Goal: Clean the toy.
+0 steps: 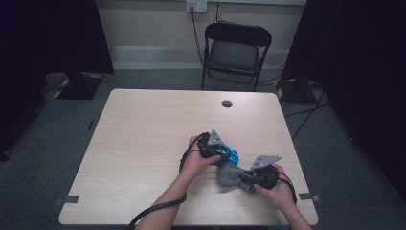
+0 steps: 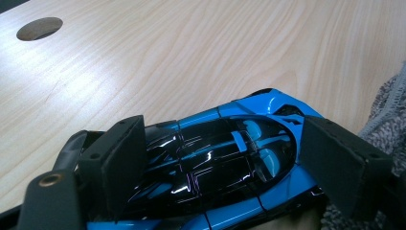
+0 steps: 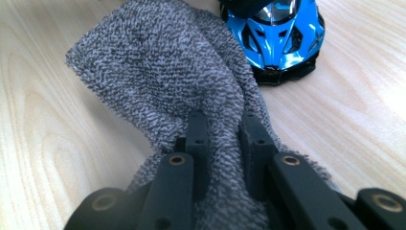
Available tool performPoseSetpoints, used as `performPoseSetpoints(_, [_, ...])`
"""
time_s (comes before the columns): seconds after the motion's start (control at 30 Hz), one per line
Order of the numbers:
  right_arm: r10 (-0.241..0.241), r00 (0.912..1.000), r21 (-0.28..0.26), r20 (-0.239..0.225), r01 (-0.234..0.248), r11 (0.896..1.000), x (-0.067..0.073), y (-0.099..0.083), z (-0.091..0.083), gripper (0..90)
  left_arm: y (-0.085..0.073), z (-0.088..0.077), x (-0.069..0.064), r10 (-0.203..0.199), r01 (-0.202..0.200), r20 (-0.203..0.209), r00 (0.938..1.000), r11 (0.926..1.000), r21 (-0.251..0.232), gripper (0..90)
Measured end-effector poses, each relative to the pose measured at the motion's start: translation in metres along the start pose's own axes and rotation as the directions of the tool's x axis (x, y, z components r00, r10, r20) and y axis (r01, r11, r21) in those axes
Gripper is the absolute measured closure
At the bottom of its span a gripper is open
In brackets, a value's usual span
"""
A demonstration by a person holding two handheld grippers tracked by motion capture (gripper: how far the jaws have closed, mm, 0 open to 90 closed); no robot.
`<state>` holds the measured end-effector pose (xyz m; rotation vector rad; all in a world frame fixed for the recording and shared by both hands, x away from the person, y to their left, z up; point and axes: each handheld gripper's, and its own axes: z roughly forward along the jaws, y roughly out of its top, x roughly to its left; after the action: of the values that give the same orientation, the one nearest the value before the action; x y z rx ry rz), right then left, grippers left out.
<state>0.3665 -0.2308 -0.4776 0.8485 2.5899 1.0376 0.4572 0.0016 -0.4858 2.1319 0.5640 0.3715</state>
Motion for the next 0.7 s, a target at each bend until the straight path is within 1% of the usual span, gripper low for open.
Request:
performPoseSetpoints(0.17, [0.008,0.9999,0.006,0.009,-0.008,1.000,-0.004,-0.001,-0.002,76.9,0.000,0.000,0.000,0.000,0.000,-0.001,1.0000,1.0000,0.001,16.7])
performPoseSetpoints(0.43, [0.032,0.9988,0.018,0.037,-0.032,0.999,-0.015,-0.006,-0.009,76.9,0.000,0.000,0.000,0.002,-0.002,-0.002,1.0000,1.0000,0.002,16.6])
performPoseSetpoints(0.57, [0.035,0.9981,0.026,0.051,-0.037,0.999,-0.020,-0.007,-0.011,76.9,0.000,0.000,0.000,0.001,-0.001,-0.002,1.0000,1.0000,0.003,16.6])
performPoseSetpoints(0.7, [0.052,0.9961,0.029,0.071,-0.054,0.998,-0.027,-0.010,-0.014,76.9,0.000,0.000,0.000,0.003,-0.003,-0.004,1.0000,1.0000,0.003,16.7])
